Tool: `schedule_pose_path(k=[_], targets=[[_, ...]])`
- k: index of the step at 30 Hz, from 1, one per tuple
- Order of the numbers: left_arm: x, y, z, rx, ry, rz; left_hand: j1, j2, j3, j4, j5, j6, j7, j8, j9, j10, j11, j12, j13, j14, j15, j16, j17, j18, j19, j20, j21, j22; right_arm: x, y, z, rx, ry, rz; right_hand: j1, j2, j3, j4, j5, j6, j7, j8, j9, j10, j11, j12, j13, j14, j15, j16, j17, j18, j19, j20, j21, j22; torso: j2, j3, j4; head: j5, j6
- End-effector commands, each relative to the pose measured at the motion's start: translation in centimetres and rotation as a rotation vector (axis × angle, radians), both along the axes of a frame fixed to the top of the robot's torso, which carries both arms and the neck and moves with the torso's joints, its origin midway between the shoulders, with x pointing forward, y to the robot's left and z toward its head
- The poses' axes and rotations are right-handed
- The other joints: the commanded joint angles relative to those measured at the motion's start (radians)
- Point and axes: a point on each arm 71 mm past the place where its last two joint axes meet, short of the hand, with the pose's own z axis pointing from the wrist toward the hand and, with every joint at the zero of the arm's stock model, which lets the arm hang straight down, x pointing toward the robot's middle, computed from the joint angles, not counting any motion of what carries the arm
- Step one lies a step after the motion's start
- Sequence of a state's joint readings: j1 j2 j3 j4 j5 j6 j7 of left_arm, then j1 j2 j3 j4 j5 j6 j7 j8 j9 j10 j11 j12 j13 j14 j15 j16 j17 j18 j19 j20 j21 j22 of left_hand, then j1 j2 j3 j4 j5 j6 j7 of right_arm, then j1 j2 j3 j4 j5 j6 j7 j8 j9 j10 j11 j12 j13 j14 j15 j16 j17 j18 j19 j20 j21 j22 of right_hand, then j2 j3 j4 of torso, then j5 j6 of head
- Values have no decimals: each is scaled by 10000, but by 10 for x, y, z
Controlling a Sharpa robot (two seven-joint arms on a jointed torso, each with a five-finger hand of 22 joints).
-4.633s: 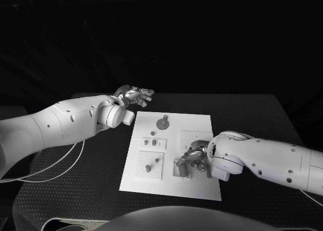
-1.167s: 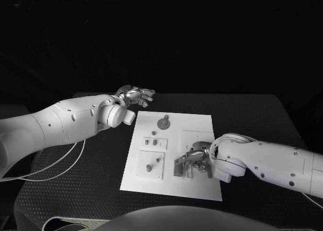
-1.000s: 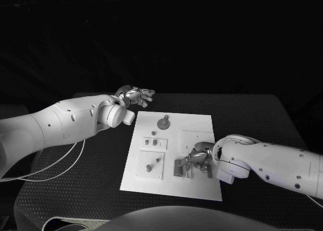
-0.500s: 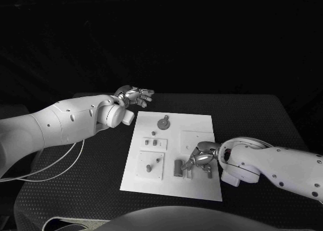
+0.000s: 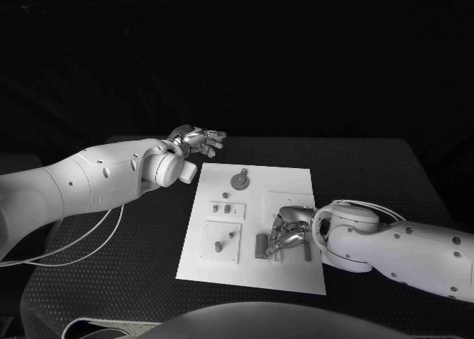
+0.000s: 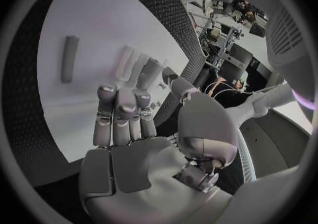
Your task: Assemble the parts on the task board
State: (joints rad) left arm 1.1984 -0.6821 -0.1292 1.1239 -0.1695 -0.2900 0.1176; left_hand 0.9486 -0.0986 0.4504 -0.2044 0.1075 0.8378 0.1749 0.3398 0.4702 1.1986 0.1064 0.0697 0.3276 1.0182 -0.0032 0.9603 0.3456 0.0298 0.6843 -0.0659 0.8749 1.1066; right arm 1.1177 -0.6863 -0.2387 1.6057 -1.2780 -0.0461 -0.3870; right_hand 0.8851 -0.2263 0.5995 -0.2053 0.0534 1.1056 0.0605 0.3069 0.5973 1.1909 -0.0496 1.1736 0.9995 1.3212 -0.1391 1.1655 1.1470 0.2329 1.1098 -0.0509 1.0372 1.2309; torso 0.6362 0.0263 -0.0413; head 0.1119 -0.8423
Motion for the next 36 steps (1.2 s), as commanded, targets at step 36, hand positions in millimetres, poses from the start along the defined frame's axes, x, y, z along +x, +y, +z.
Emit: schedule_pose_path(k=[36], targets=[[0, -2, 1, -75, 20, -188, -57, 10, 1, 88, -54, -46, -10, 77, -20, -46, -17, 10, -3, 8, 48, -52, 37, -8, -49, -300, -51, 33, -12, 8, -15, -1732, -1588, 620, -811, -67, 557, 1618, -43, 334, -127, 18, -10, 361, -126, -119, 19, 77, -73, 18, -139, 289, 110, -65, 89, -171, -1, -5, 3, 47, -90]])
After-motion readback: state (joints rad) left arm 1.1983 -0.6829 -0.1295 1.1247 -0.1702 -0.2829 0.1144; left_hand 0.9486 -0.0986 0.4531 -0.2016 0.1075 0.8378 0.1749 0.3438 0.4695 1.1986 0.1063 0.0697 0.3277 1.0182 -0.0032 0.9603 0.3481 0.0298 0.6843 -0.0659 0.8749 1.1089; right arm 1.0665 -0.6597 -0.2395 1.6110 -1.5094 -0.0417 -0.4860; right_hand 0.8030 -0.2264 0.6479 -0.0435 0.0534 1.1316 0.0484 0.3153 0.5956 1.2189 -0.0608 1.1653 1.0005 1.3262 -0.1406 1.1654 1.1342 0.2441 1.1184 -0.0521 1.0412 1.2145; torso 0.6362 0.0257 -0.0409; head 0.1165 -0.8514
